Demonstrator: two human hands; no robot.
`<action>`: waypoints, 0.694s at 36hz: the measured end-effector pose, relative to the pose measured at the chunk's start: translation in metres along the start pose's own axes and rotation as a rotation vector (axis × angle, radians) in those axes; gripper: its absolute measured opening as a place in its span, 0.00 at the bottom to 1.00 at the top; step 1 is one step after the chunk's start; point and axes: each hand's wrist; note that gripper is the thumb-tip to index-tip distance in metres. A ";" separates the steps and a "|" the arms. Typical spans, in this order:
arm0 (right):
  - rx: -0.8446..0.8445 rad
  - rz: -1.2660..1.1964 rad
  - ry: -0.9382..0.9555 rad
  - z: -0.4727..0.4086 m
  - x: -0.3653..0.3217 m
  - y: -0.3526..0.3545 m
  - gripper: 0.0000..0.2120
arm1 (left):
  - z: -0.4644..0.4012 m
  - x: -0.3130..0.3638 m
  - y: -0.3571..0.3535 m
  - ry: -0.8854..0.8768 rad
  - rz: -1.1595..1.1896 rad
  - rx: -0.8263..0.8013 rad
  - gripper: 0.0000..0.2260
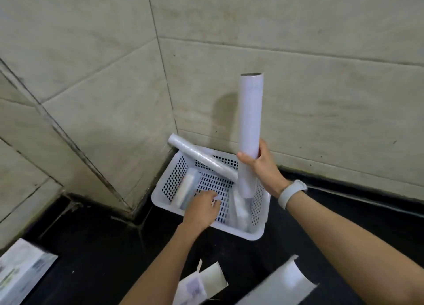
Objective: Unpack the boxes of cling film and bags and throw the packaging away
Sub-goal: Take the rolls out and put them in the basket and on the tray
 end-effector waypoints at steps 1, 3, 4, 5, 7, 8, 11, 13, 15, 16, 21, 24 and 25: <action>-0.014 0.018 -0.012 -0.005 0.005 -0.001 0.27 | -0.003 -0.002 -0.007 -0.010 -0.023 -0.002 0.14; -0.045 0.058 -0.025 -0.013 0.014 -0.001 0.26 | -0.007 -0.007 -0.017 -0.010 -0.084 0.020 0.13; -0.064 0.086 -0.021 -0.017 0.019 -0.002 0.25 | -0.009 -0.011 -0.020 -0.006 -0.132 0.046 0.13; -0.087 0.125 -0.009 -0.022 0.023 -0.004 0.25 | -0.010 -0.015 -0.020 0.006 -0.181 0.078 0.14; -0.141 0.218 0.026 -0.029 0.031 -0.009 0.26 | -0.013 -0.025 -0.018 0.045 -0.252 0.138 0.14; -0.165 0.264 0.042 -0.033 0.035 -0.013 0.27 | -0.013 -0.030 -0.016 0.061 -0.278 0.166 0.14; -0.268 0.412 0.109 -0.044 0.044 -0.028 0.29 | -0.014 -0.045 -0.008 0.133 -0.247 0.261 0.15; -0.348 0.503 0.148 -0.050 0.053 -0.040 0.28 | -0.014 -0.054 -0.003 0.192 -0.183 0.319 0.15; -0.389 0.623 0.135 -0.053 0.062 -0.049 0.28 | -0.015 -0.063 0.000 0.233 -0.165 0.348 0.15; -0.389 0.695 0.111 -0.053 0.068 -0.053 0.29 | -0.015 -0.068 0.000 0.243 -0.174 0.348 0.16; -0.300 0.924 0.050 -0.053 0.086 -0.064 0.31 | -0.017 -0.084 -0.001 0.213 -0.239 0.328 0.17; -0.234 0.990 0.125 -0.048 0.093 -0.069 0.30 | -0.018 -0.084 -0.005 0.196 -0.280 0.343 0.17; -0.207 0.998 0.152 -0.046 0.095 -0.070 0.29 | -0.017 -0.084 -0.006 0.189 -0.294 0.349 0.17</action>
Point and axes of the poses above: each hand's wrist, its own z-axis away from the middle knuckle, its own y-axis out of the back of the hand, x = y × z, and after that the axes turned 5 degrees about -z, right-handed
